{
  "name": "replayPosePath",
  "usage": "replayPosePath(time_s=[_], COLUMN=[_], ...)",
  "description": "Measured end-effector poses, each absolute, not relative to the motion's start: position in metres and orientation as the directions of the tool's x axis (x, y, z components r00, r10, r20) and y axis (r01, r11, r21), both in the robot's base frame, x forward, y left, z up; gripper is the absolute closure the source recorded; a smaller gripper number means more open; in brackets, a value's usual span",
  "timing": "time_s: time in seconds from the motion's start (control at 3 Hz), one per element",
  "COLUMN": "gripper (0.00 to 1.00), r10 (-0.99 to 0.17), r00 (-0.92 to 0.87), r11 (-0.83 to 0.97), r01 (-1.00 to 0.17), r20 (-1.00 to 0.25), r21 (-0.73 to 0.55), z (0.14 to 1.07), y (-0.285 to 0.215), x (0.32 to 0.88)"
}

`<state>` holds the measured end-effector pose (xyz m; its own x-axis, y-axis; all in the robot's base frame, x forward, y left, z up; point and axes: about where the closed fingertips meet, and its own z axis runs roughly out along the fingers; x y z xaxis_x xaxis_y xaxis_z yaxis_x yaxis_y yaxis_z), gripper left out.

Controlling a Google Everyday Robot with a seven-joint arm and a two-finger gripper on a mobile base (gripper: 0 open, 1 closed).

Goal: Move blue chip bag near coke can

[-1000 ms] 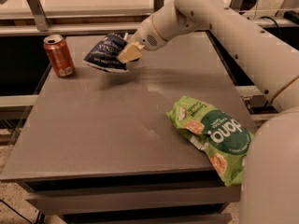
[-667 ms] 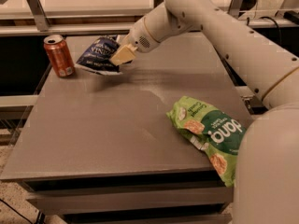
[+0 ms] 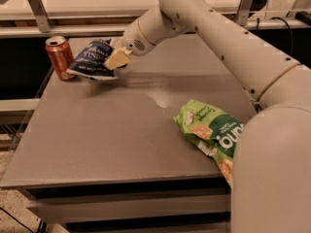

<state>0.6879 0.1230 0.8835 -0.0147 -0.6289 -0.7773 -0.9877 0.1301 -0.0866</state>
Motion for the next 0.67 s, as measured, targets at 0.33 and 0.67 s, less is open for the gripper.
replayPosePath(time_s=[0.33, 0.67], gripper=[0.35, 0.12], r10=[-0.623, -0.62], r00=[-0.009, -0.006], r11=[0.116, 0.106], r01=[-0.99, -0.991], r20=[-0.782, -0.785], r21=[-0.081, -0.076], z=[0.8825, 0.8812], y=[0.1349, 0.1426], x=[0.6867, 0.6858])
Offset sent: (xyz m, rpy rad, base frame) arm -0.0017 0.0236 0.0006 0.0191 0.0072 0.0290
